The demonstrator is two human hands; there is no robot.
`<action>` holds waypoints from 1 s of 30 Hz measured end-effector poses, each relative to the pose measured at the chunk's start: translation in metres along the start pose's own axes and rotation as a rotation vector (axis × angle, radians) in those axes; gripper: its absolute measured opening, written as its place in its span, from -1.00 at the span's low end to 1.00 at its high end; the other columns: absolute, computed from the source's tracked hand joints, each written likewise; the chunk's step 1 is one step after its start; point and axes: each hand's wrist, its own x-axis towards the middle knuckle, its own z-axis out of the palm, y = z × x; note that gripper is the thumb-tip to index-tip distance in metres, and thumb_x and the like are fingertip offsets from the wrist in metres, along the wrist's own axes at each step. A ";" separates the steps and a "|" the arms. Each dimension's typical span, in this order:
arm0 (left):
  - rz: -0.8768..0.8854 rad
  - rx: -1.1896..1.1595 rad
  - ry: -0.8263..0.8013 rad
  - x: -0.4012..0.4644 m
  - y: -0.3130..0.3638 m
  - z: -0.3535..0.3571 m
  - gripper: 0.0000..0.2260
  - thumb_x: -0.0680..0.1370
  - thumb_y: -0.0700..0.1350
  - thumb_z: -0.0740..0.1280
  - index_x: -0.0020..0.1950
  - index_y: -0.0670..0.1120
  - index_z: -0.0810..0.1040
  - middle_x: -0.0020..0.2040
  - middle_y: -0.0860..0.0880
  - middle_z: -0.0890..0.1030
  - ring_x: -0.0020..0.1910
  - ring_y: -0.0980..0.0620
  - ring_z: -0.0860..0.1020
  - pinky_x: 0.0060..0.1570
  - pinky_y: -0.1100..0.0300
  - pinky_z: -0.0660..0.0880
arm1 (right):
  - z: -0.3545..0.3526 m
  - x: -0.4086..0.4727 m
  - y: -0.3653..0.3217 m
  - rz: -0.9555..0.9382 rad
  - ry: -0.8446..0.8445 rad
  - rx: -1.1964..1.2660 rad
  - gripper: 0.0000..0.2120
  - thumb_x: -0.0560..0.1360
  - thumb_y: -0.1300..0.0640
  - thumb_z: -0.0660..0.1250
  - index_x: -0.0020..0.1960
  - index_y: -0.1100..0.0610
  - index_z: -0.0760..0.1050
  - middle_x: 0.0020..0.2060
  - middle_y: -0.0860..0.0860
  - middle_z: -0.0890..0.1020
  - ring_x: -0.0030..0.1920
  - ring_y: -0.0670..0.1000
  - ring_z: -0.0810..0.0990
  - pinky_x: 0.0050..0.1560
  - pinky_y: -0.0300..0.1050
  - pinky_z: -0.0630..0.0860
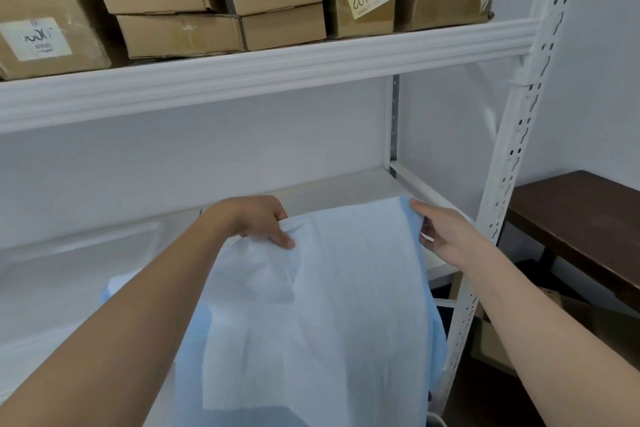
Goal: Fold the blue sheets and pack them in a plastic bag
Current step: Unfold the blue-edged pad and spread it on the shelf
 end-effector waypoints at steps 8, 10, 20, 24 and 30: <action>-0.076 -0.122 -0.122 -0.009 0.000 -0.004 -0.82 0.41 -0.08 0.51 -0.05 -0.14 0.69 -0.10 -0.07 0.71 -0.13 -0.02 0.68 -0.08 0.10 0.61 | 0.004 -0.012 -0.013 -0.119 -0.040 -0.052 -0.90 0.55 0.07 0.32 -0.05 0.10 0.55 -0.19 -0.01 0.63 -0.18 -0.04 0.56 -0.10 -0.16 0.50; -0.060 -0.111 -0.075 -0.008 -0.002 -0.004 -0.84 0.41 -0.07 0.51 -0.08 -0.12 0.69 -0.13 -0.05 0.71 -0.17 0.00 0.67 -0.10 0.12 0.61 | 0.005 -0.011 -0.014 -0.169 0.009 -0.072 -0.88 0.56 0.08 0.31 -0.07 0.11 0.55 -0.20 0.01 0.62 -0.19 -0.02 0.55 -0.05 -0.12 0.49; -0.109 0.008 0.069 0.014 -0.044 0.009 -0.82 0.42 -0.10 0.49 -0.23 -0.12 0.52 -0.28 -0.01 0.48 -0.24 -0.01 0.49 -0.18 0.19 0.53 | 0.003 -0.001 -0.022 -0.260 0.296 -0.157 -0.63 0.49 0.00 0.40 0.01 0.34 0.54 0.08 0.32 0.59 -0.15 0.03 0.48 0.00 -0.07 0.44; -0.109 0.092 0.212 0.013 -0.057 0.008 -0.81 0.49 -0.12 0.39 -0.29 -0.15 0.49 -0.31 -0.03 0.47 -0.32 -0.01 0.45 -0.29 0.17 0.37 | 0.006 -0.006 -0.030 -0.162 0.158 -0.169 -0.86 0.48 0.14 0.42 -0.04 0.15 0.49 -0.10 0.11 0.62 -0.21 0.02 0.56 -0.13 -0.09 0.50; -0.046 0.026 0.348 0.019 -0.072 0.006 -0.72 0.51 -0.20 0.34 -0.36 -0.12 0.34 -0.38 -0.02 0.34 -0.39 0.03 0.29 -0.40 0.20 0.20 | 0.012 -0.005 -0.024 -0.237 0.148 -0.162 -0.79 0.48 0.22 0.41 0.07 0.10 0.46 -0.16 0.02 0.58 -0.21 -0.03 0.55 -0.07 -0.17 0.48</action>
